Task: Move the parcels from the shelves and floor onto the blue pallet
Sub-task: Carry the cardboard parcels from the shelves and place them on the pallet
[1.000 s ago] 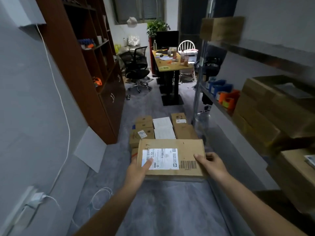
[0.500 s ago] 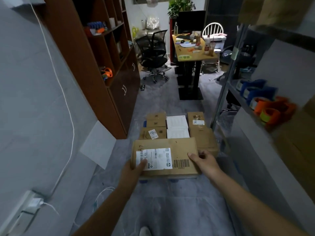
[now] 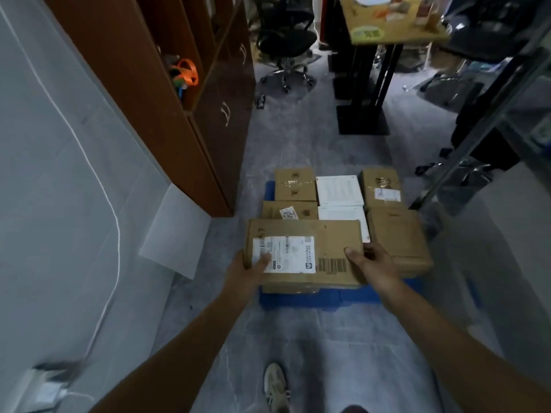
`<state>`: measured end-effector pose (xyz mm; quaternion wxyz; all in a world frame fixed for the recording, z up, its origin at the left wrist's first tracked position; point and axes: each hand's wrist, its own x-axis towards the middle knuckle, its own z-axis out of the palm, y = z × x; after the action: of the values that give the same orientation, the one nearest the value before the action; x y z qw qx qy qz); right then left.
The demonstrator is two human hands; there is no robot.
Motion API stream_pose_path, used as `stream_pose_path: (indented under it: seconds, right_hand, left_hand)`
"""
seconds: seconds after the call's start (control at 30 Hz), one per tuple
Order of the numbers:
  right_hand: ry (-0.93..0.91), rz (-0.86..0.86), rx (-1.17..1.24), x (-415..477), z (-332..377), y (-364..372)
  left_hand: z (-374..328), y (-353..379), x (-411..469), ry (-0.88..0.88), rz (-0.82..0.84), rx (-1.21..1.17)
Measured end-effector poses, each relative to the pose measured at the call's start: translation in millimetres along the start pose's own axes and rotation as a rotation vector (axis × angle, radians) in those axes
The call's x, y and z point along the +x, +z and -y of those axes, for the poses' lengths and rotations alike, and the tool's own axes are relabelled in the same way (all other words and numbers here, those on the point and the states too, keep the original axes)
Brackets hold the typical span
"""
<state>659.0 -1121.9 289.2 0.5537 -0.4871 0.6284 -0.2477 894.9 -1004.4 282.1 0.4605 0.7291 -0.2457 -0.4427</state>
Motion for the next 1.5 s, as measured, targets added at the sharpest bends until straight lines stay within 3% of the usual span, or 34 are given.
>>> stream_pose_path:
  seconds: [0.17,0.5,0.77,1.2,1.5]
  right_hand:
    - [0.078,0.008,0.015,80.5,-32.9,36.9]
    - [0.193,0.194,-0.148,283.4,-188.2,114.0]
    - [0.276,0.318,-0.274,375.9,-275.5,156.3]
    - [0.287,0.23,-0.4,422.6,-314.6,173.4]
    - [0.28,0.169,-0.375,402.5,-282.4,168.9]
  left_hand:
    - [31.8,7.1,85.4,-0.042,-0.017,0.079]
    - [206.1,59.2,256.3,-0.277,-0.076,0.127]
    - [299.1,70.4,344.5,-0.392,-0.05,0.136]
    - [335.4,102.5,411.9,-0.442,0.024,0.159]
    - [306.3,105.9,387.6,-0.364,-0.134,0.322]
